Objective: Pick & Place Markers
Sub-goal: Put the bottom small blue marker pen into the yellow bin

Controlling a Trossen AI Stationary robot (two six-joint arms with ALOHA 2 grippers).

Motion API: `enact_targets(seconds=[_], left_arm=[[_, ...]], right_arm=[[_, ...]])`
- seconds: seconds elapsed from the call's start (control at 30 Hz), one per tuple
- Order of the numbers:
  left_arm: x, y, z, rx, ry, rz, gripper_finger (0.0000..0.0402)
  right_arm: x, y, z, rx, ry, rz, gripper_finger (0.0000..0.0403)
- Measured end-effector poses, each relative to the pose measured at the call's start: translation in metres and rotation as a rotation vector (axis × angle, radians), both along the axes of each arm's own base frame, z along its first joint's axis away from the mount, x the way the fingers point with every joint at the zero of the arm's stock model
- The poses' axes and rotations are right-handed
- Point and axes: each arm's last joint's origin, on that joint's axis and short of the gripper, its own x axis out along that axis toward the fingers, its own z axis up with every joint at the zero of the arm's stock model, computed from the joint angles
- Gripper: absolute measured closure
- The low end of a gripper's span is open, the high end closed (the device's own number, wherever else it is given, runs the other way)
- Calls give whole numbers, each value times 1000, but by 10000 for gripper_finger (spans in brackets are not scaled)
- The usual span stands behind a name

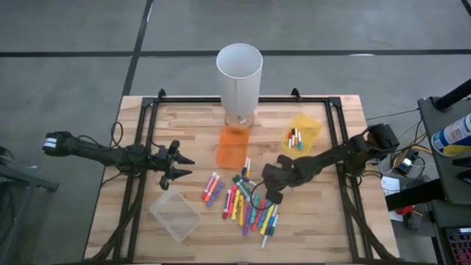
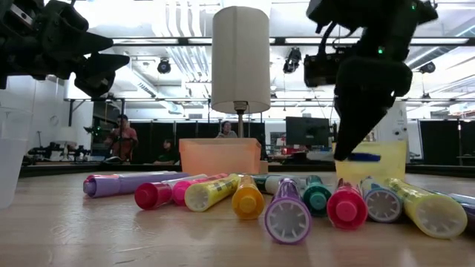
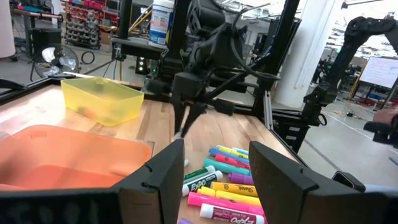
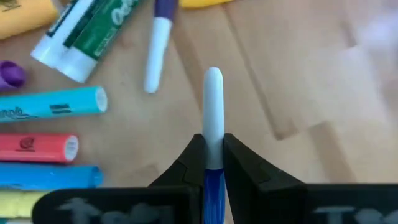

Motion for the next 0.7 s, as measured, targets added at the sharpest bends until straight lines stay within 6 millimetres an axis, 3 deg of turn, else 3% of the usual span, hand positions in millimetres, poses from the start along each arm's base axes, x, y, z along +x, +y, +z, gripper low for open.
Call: enact_targets(seconds=[0.37,0.53,0.7], left_arm=[[0,0,0,0,1,0,227],[0,0,0,0,0,-1,227],[0,0,0,0,0,-2,227]], right_arm=[[-20,-11,58,-143,-1,-66,375],[-42,-24,81,-178,-42,-165,375],[-68,-45,87,-190,-72,-348,375]])
